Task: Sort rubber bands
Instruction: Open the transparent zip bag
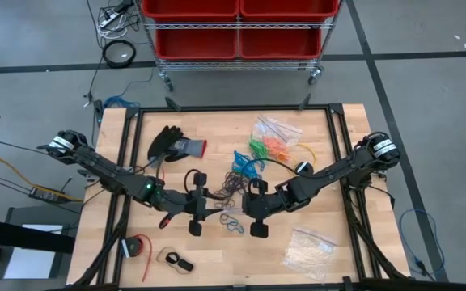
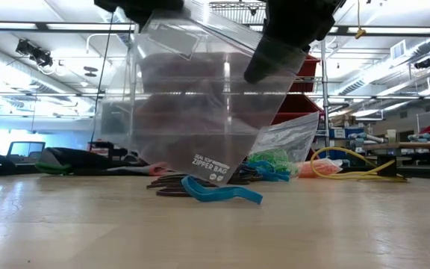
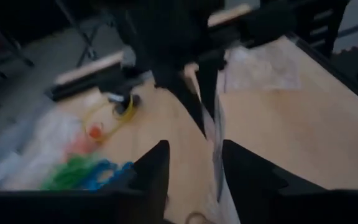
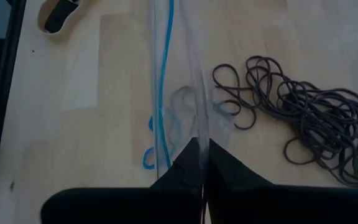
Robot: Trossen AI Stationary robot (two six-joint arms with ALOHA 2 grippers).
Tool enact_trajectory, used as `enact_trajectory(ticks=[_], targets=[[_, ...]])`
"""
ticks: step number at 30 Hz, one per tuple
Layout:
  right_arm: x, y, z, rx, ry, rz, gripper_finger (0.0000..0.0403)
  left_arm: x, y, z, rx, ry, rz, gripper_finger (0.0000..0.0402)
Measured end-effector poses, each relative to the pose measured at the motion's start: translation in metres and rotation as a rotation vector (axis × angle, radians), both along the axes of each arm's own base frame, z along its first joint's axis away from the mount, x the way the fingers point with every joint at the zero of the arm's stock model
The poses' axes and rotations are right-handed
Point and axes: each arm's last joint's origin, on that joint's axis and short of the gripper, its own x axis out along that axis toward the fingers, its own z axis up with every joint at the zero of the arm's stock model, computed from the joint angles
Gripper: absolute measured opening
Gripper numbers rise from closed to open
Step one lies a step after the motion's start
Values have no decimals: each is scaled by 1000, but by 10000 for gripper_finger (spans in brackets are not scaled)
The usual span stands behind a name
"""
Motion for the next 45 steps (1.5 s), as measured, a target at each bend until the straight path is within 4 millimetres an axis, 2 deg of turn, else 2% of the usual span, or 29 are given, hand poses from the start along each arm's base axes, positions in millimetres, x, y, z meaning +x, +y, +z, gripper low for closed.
enact_trajectory(ticks=[8, 10, 14, 22, 30, 37, 45], targets=[[2, -4, 0, 33, 5, -25, 0, -2, -15, 18, 149, -173, -39, 170], [2, -4, 0, 34, 4, -26, 0, -2, -17, 21, 144, -184, -56, 170], [5, -6, 1, 67, -12, -26, 0, 6, -23, 28, 13, -117, -202, 170], [14, -17, 6, 93, -84, -59, 0, 38, -25, 18, 48, 81, -169, 170], [15, -21, 7, 91, -89, -69, 0, 65, -22, -8, 128, 336, -52, 170], [15, -20, 7, 90, -91, -65, 0, 70, -22, -12, 152, 381, -10, 169], [19, -17, 12, 132, -154, -68, 0, 66, -21, -16, 94, 440, -13, 165]])
